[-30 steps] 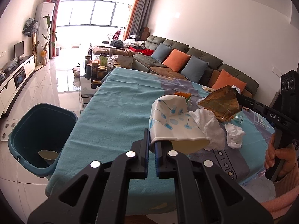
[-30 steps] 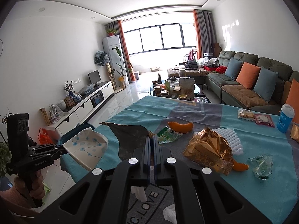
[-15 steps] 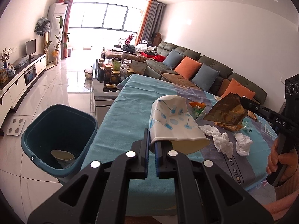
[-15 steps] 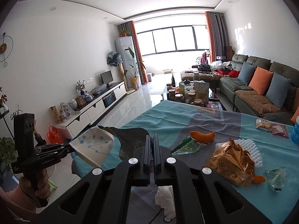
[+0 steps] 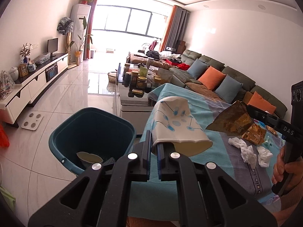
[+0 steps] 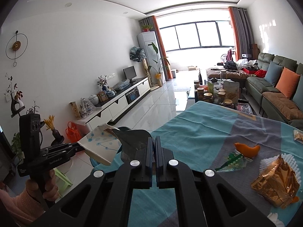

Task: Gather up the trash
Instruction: 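Carry the cup and wrapper over the teal bin and open both tools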

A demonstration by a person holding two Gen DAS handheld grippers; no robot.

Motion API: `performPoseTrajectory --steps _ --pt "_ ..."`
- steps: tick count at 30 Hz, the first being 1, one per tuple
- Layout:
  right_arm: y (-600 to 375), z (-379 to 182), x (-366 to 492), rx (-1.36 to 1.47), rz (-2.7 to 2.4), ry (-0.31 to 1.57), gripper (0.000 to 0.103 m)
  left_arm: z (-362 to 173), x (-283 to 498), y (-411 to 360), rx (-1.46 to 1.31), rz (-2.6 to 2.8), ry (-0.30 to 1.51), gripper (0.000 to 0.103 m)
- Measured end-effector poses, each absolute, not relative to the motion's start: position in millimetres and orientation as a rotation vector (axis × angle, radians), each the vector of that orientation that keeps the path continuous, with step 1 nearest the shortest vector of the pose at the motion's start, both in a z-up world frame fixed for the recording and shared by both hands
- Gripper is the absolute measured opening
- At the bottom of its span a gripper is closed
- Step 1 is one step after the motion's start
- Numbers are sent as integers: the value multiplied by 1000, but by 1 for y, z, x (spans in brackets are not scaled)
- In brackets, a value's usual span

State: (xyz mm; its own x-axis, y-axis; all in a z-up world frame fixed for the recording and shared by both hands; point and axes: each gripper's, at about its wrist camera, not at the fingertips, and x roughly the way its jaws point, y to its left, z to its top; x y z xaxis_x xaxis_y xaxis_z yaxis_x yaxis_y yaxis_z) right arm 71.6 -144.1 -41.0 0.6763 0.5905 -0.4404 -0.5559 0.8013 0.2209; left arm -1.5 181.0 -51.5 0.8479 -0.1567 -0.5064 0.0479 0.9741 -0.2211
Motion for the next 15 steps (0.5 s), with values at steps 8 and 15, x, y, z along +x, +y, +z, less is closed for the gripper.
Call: performPoseTrajectory --steps 8,15 --pt "-100 -40 84 43 727 529 2 -51 -5 222 -228 -10 538 5" --pt "-63 -46 105 42 793 567 2 -59 -6 257 -233 76 555 5"
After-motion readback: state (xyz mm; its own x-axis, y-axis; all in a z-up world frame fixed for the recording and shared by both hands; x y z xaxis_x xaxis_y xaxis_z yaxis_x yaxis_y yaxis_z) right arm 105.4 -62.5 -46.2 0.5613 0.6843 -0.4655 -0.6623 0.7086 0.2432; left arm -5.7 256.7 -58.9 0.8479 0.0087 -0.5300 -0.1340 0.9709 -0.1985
